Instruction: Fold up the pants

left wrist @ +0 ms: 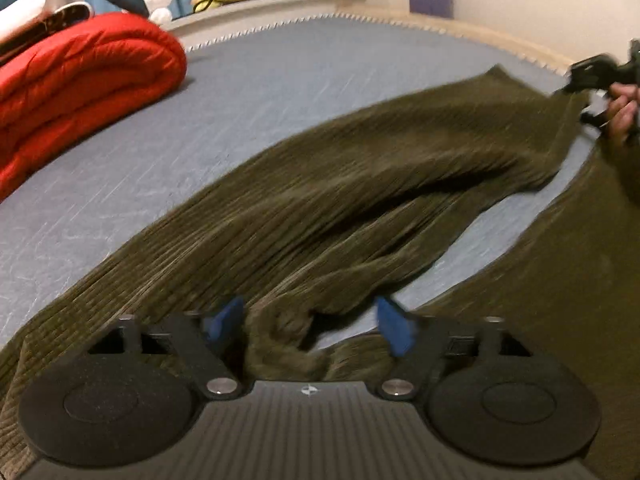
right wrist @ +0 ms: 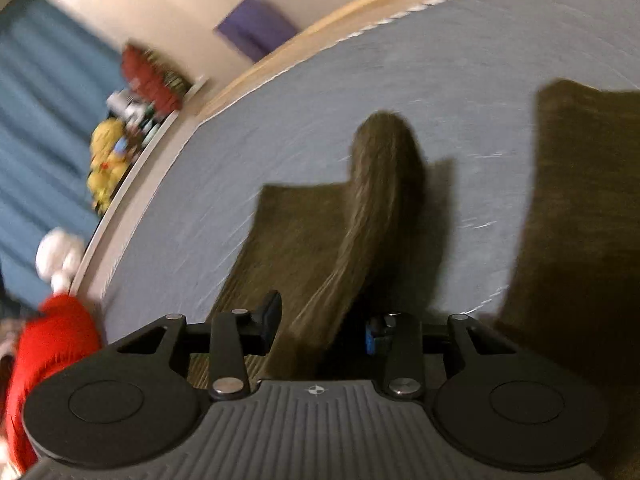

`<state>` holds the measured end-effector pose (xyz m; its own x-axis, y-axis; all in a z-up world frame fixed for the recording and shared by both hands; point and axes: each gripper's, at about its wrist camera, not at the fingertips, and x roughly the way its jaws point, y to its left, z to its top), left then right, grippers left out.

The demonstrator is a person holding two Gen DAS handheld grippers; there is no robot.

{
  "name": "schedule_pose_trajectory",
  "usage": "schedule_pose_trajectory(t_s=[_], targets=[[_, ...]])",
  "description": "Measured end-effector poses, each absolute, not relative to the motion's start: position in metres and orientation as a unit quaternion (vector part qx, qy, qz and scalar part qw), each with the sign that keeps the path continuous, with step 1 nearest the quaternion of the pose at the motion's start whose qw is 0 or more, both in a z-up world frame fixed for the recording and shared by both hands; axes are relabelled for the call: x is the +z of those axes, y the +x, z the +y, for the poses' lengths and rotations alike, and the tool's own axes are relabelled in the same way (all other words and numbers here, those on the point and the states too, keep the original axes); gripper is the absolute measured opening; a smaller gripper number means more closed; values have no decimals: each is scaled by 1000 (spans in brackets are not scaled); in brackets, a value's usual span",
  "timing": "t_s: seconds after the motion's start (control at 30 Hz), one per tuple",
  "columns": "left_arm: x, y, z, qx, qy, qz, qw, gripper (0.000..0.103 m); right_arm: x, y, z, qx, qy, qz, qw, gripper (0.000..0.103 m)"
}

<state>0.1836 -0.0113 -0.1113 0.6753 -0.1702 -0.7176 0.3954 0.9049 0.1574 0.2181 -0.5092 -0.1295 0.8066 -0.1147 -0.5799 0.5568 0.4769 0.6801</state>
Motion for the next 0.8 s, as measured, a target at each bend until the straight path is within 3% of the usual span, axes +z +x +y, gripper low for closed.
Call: schedule_pose_trajectory(t_s=[0.03, 0.07, 0.1, 0.17, 0.3, 0.43, 0.53, 0.57, 0.6, 0.63, 0.7, 0.8], targets=[[-114, 185, -8, -153, 156, 376, 900, 49, -133, 215, -513, -210, 476, 234, 822, 42], [-114, 187, -4, -157, 154, 377, 900, 32, -136, 213, -518, -212, 483, 231, 818, 38], [-112, 187, -2, -152, 160, 378, 899, 23, -138, 215, -519, -212, 486, 232, 816, 29], [-105, 192, 2, -162, 164, 379, 896, 19, -135, 219, -522, -204, 486, 230, 818, 9], [-77, 183, 9, -202, 197, 370, 885, 17, -86, 227, -514, -129, 442, 168, 872, 7], [-54, 175, 28, -257, 208, 395, 857, 17, -40, 228, -495, -129, 330, 110, 928, 7], [-64, 168, 31, -296, 214, 428, 826, 23, -85, 238, -512, -251, 313, 233, 886, 11], [-64, 164, 30, -301, 220, 426, 824, 31, -105, 240, -520, -281, 320, 282, 860, 17], [-58, 161, 30, -302, 218, 418, 829, 39, -123, 236, -527, -305, 333, 319, 833, 16], [-50, 160, 33, -304, 204, 410, 835, 42, -131, 228, -532, -307, 346, 313, 830, 10], [-25, 162, 46, -316, 146, 387, 854, 51, -122, 220, -530, -317, 320, 304, 840, 22], [-5, 164, 64, -325, 76, 370, 867, 51, -89, 214, -522, -322, 283, 252, 868, 23]])
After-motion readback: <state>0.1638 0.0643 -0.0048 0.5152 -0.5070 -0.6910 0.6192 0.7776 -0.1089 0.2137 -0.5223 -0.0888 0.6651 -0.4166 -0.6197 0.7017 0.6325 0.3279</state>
